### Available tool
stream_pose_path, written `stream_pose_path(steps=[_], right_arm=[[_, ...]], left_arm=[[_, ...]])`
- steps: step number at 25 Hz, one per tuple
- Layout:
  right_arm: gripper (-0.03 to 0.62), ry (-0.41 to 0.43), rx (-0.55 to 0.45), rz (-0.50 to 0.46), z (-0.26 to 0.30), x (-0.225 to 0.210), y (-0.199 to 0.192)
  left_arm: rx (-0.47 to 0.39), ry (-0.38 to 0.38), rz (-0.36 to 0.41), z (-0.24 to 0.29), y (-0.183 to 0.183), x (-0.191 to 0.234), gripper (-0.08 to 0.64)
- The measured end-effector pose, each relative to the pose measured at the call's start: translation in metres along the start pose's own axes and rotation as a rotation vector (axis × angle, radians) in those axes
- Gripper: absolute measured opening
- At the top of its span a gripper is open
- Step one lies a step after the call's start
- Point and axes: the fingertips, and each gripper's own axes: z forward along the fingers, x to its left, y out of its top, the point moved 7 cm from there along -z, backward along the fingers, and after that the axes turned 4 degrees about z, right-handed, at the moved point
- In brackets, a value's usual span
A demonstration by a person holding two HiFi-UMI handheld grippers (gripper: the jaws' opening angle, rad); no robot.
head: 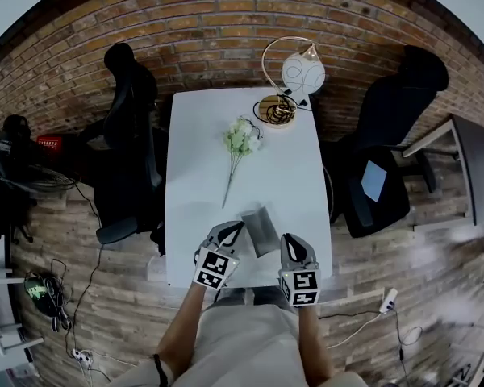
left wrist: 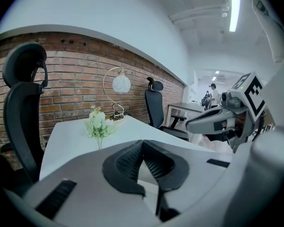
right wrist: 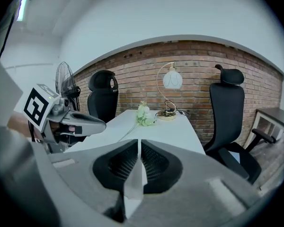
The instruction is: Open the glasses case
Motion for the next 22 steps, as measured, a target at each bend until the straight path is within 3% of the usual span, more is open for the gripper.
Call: stream_pose_path(steps=[8, 22], right_arm=[[0.008, -0.013, -0.104, -0.024, -0.016, 0.020, 0.017], [0.008, -0.048, -0.106, -0.054, -0.027, 0.039, 0.023]], left_arm=[[-0.079, 0.016, 0.029, -0.033, 0.017, 0.000, 0.005], [-0.129, -0.005, 0.021, -0.049, 0.020, 0.004, 0.005]])
